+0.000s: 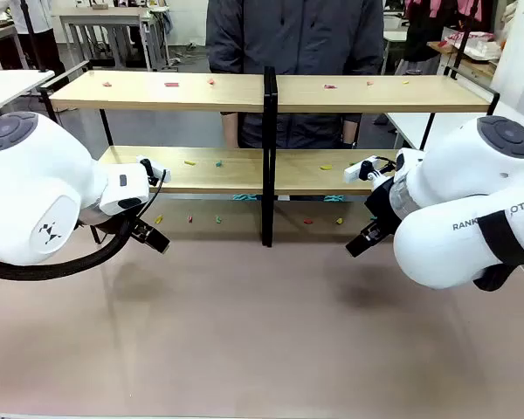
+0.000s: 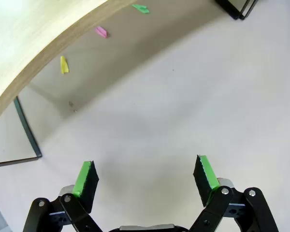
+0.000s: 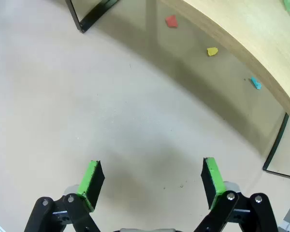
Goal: Clean the shelves.
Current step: Pick up the Duster when the human hands it over.
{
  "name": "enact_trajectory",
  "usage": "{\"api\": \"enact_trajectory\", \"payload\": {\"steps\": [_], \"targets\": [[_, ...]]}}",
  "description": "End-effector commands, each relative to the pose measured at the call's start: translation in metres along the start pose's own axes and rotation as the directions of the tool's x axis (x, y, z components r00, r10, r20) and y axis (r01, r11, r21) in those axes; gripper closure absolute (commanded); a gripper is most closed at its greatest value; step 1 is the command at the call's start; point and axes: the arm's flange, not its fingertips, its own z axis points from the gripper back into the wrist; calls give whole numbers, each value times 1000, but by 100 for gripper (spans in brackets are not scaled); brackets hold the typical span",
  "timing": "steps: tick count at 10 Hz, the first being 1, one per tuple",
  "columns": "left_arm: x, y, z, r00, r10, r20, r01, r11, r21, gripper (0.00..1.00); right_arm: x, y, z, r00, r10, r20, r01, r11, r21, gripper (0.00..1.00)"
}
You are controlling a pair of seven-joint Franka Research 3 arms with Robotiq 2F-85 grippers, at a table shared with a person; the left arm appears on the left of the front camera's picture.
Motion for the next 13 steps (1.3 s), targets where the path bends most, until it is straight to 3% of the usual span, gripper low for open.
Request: {"api": "enact_trajectory", "payload": {"steps": [1, 12, 13], "targets": [[0, 0, 0, 1000, 0, 0, 0, 1000, 0, 0, 0, 0, 0, 1000, 0, 0, 0, 1000, 0, 0], [0, 0, 0, 1000, 1, 0, -1, 1000, 0, 0, 0, 0, 0, 1000, 1, 0, -1, 1000, 0, 0], [-7, 1, 28, 998, -63, -18, 61, 995, -77, 0, 0, -1, 22, 1000, 14, -29, -14, 1000, -5, 0]]}}
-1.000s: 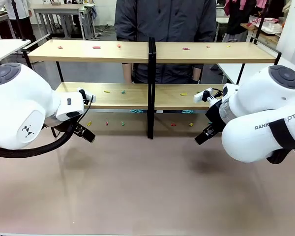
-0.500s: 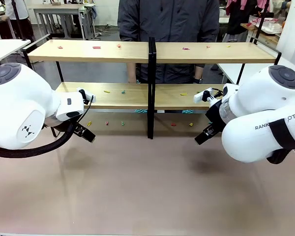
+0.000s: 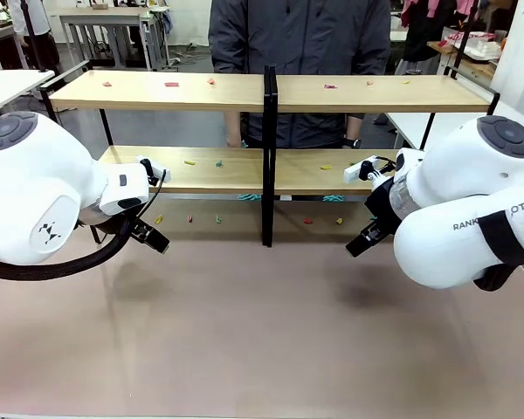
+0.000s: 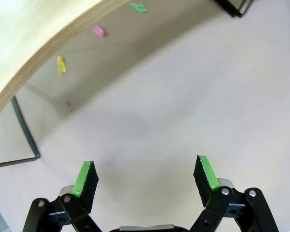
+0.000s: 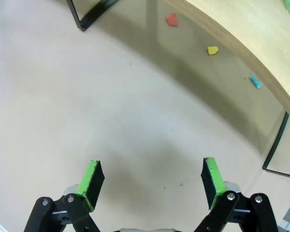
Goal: Clean the shelves.
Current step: Pick up the Duster when the human hands it over.
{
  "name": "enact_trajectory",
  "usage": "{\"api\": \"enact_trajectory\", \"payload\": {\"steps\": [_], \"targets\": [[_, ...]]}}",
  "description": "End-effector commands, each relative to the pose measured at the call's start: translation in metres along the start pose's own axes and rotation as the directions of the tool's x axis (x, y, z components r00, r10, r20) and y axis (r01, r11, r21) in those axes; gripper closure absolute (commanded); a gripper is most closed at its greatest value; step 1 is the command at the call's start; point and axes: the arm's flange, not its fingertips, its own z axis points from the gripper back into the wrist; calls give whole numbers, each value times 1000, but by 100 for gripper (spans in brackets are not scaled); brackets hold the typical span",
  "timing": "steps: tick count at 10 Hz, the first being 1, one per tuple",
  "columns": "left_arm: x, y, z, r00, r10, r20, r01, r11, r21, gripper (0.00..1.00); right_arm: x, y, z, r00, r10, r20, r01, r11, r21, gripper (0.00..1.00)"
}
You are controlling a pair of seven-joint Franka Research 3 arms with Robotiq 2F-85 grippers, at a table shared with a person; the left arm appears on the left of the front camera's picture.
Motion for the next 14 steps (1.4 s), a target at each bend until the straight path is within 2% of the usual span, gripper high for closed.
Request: {"api": "enact_trajectory", "payload": {"steps": [1, 2, 3, 5, 6, 7, 9, 10, 11, 14], "targets": [[-26, 7, 60, 995, -92, 26, 95, 986, -141, 0, -9, -10, 51, 1000, -14, -11, 14, 999, 39, 0], [-49, 18, 97, 990, -115, 86, 128, 977, -168, 0, -24, -23, 89, 999, -34, 38, 31, 997, 68, 0], [-78, 31, 138, 980, -91, 178, 125, 974, -191, 0, -45, -39, 130, 994, -62, 84, 56, 996, 74, 0], [-122, 49, 197, 934, -57, 352, 131, 973, -190, 0, -81, -61, 191, 973, -104, 204, 77, 988, 133, 0], [-140, 63, 220, 892, -38, 450, 145, 968, -204, 0, -96, -66, 218, 956, -61, 288, 4, 981, 194, 0], [-150, 74, 236, 840, -11, 543, 147, 967, -207, 0, -110, -70, 242, 939, -55, 340, -4, 985, 171, 0], [-153, 87, 250, 737, 94, 670, 64, 976, -207, 0, -124, -74, 275, 908, -49, 416, -5, 992, 127, 0], [-153, 87, 251, 707, 120, 697, 42, 977, -211, 0, -126, -75, 286, 900, -49, 433, 7, 995, 96, 0], [-144, 80, 250, 701, 136, 700, 20, 978, -210, 0, -126, -75, 291, 893, -41, 448, -1, 996, 93, 0], [-143, 83, 243, 718, 176, 673, -27, 974, -226, 0, -123, -74, 289, 884, -20, 467, -32, 994, 102, 0]]}}
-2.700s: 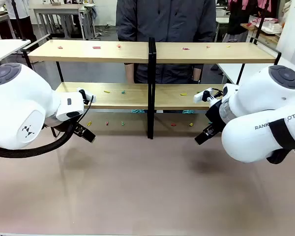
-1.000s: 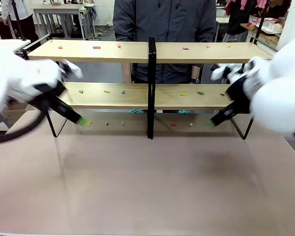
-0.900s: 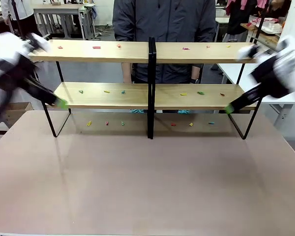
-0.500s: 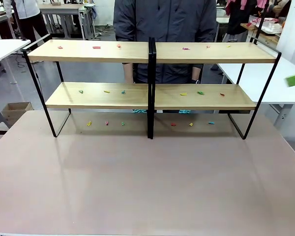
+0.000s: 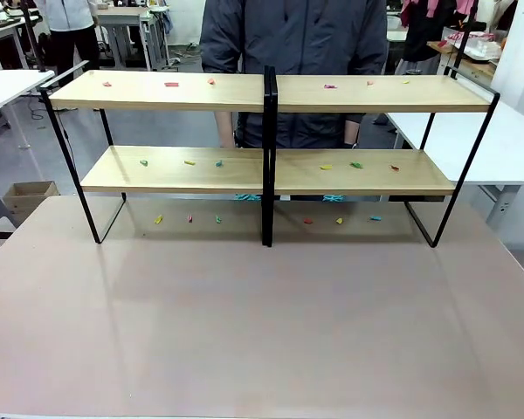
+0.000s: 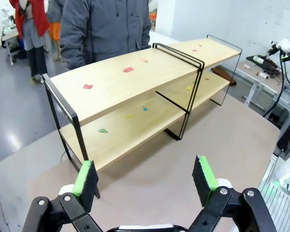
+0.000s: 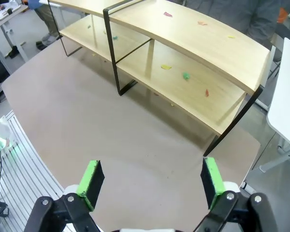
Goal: Clean the shelves.
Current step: Pick up the Duster when the human hands it over.
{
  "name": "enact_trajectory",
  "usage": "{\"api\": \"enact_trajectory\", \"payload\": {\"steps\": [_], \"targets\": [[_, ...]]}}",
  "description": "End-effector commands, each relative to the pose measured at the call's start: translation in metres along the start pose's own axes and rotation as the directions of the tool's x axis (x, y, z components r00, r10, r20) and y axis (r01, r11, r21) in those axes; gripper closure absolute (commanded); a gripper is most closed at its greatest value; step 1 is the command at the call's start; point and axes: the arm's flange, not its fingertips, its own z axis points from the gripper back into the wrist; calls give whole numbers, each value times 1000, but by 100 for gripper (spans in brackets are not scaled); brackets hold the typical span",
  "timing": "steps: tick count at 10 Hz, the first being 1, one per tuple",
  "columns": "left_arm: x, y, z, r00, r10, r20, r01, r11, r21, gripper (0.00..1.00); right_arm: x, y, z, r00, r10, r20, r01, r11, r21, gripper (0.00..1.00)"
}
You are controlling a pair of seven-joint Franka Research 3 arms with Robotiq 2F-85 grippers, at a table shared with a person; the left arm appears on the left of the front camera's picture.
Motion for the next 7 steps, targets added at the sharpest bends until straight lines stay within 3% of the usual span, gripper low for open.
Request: {"api": "enact_trajectory", "payload": {"steps": [1, 3, 5, 7], "targets": [[-89, -57, -31, 1000, 25, -8, -24, 1000, 11, 0, -45, 21, -29, 1000, 23, 20, -24, 1000, 13, 0], [-92, -52, -31, 999, 21, -30, -21, 1000, 5, 0, -45, 17, -31, 999, -30, 38, 29, 999, 29, 0], [-95, -49, -29, 999, 10, -43, -10, 1000, 1, 0, -51, 14, -29, 992, -113, 56, 114, 993, -28, 0], [-99, -48, -28, 998, -2, -59, 1, 1000, -9, 0, -54, 13, -20, 965, -219, 143, 227, 973, -41, 0]]}}
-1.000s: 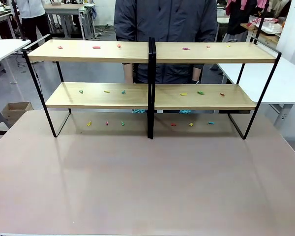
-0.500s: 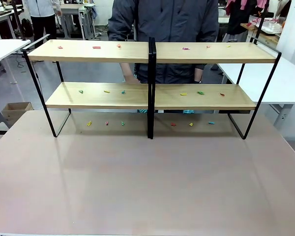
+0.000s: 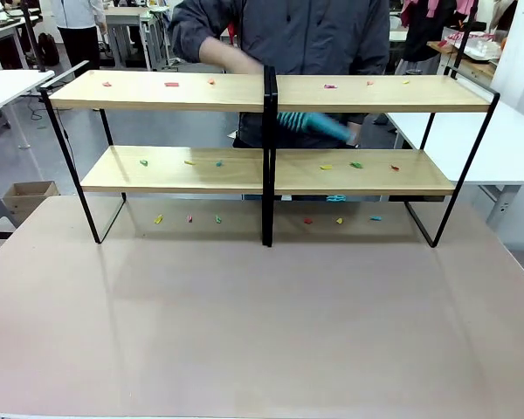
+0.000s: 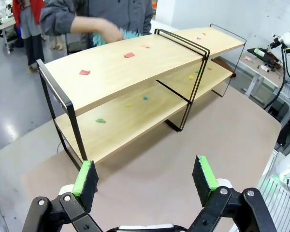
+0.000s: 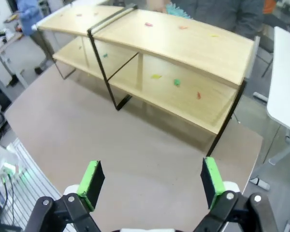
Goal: Clean the shelves.
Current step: Pick up the Duster when the human hands it over.
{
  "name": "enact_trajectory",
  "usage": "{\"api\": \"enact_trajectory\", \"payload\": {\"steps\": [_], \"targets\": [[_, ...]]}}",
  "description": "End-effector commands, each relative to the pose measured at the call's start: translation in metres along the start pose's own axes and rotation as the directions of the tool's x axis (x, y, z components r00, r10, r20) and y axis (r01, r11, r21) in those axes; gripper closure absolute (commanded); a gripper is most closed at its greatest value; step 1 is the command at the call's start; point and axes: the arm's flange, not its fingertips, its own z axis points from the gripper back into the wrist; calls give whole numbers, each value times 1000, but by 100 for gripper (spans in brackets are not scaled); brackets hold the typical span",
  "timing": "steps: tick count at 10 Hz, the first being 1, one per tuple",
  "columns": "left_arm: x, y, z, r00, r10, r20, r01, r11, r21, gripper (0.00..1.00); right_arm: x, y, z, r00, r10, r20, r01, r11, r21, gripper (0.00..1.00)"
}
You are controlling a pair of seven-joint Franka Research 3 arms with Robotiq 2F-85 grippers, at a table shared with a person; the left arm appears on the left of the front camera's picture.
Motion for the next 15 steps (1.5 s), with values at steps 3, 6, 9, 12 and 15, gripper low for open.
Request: {"api": "enact_trajectory", "payload": {"steps": [3, 6, 9, 12, 15], "targets": [[-92, -45, -11, 1000, -16, -8, 15, 1000, -15, 0, -61, 42, -15, 995, -74, 72, 78, 996, -50, 0], [-95, -39, -9, 1000, -16, -11, 16, 1000, -19, 0, -61, 41, -18, 993, -88, 72, 93, 993, -67, 0], [-18, 16, 7, 1000, 6, -22, -6, 1000, -21, 0, 9, 13, 13, 996, -71, 48, 74, 996, -55, 0], [-18, 16, 7, 1000, 6, -22, -6, 1000, -21, 0, 9, 13, 13, 996, -71, 48, 74, 996, -55, 0], [-18, 16, 7, 1000, 6, -22, -6, 1000, -21, 0, 9, 13, 13, 996, -71, 48, 74, 996, -55, 0]]}}
